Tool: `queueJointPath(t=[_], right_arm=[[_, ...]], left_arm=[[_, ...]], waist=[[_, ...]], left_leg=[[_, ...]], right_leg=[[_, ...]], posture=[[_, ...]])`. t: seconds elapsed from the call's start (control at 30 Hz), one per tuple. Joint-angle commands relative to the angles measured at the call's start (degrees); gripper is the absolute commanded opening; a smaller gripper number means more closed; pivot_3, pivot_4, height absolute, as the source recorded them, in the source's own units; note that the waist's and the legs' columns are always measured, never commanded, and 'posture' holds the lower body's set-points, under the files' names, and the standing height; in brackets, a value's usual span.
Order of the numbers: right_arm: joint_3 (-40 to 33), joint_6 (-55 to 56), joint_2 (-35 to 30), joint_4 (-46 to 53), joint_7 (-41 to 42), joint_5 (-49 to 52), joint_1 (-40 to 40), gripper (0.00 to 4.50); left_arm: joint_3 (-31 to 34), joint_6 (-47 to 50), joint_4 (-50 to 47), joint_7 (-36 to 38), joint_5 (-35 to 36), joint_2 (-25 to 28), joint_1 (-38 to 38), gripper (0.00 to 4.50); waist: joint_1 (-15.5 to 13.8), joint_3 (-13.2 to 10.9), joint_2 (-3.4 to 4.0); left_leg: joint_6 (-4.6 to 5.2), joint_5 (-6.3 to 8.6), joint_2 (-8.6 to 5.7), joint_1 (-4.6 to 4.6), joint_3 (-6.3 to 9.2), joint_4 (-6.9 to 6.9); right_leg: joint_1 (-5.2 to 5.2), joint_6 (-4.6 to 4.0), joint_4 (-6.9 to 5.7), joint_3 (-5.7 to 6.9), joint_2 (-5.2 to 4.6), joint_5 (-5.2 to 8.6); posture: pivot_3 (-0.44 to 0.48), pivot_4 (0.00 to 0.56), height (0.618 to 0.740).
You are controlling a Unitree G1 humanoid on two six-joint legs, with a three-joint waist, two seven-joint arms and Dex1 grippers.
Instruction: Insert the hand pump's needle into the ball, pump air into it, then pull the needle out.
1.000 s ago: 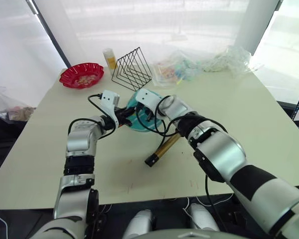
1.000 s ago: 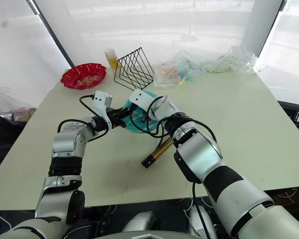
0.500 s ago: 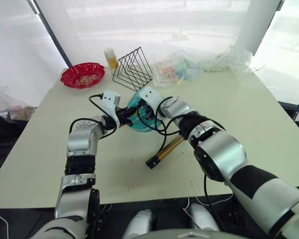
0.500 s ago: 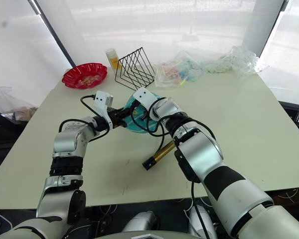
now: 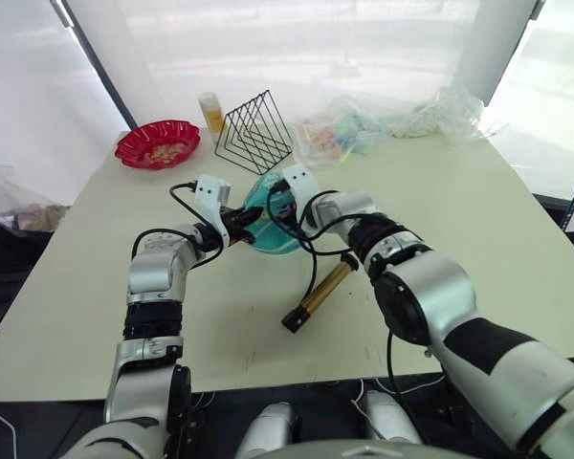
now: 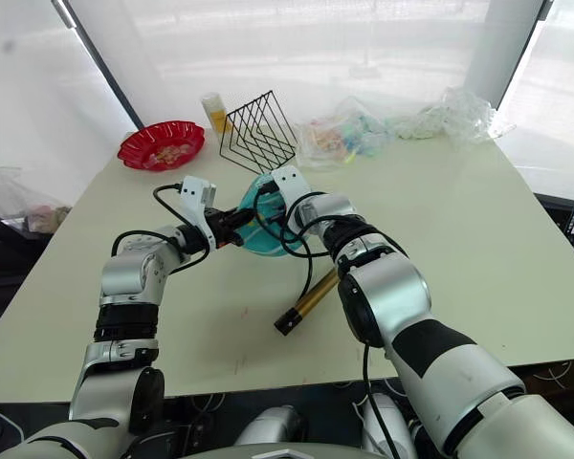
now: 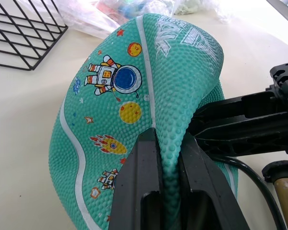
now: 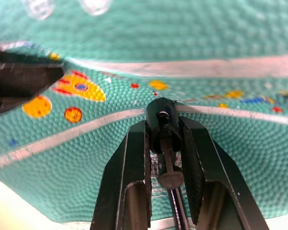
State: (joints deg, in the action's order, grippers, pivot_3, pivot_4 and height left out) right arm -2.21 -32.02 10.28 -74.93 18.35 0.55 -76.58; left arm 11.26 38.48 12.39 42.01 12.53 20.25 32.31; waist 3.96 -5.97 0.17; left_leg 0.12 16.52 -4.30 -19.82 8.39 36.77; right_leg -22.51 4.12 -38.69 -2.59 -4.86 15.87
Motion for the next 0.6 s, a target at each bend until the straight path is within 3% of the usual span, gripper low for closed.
queueJointPath(t=[0.03,0.6], right_arm=[[1.72,1.18,7.59,-2.27,-3.40,-2.38,3.81,0.32],[12.00,1.82,5.06,0.79,6.35,-8.31,-0.81,0.32]], left_arm=[[-5.15,2.47,-2.07,5.59,5.22,-2.83,-1.18,0.00],[-5.56,-2.77,8.06,8.95,2.94,-0.35,3.97,0.00]], waist=[[0.02,0.00,0.00],[-0.29,-0.17,0.09]], left_leg=[[0.00,0.00,0.00,0.00,0.00,0.00],[-0.01,-0.01,-0.02,-0.03,0.13,-0.07]], right_leg=[[0.00,0.00,0.00,0.00,0.00,0.00],[-0.01,-0.02,0.10,0.10,0.01,-0.01]], posture=[[0.000,0.150,0.740],[0.000,0.150,0.740]])
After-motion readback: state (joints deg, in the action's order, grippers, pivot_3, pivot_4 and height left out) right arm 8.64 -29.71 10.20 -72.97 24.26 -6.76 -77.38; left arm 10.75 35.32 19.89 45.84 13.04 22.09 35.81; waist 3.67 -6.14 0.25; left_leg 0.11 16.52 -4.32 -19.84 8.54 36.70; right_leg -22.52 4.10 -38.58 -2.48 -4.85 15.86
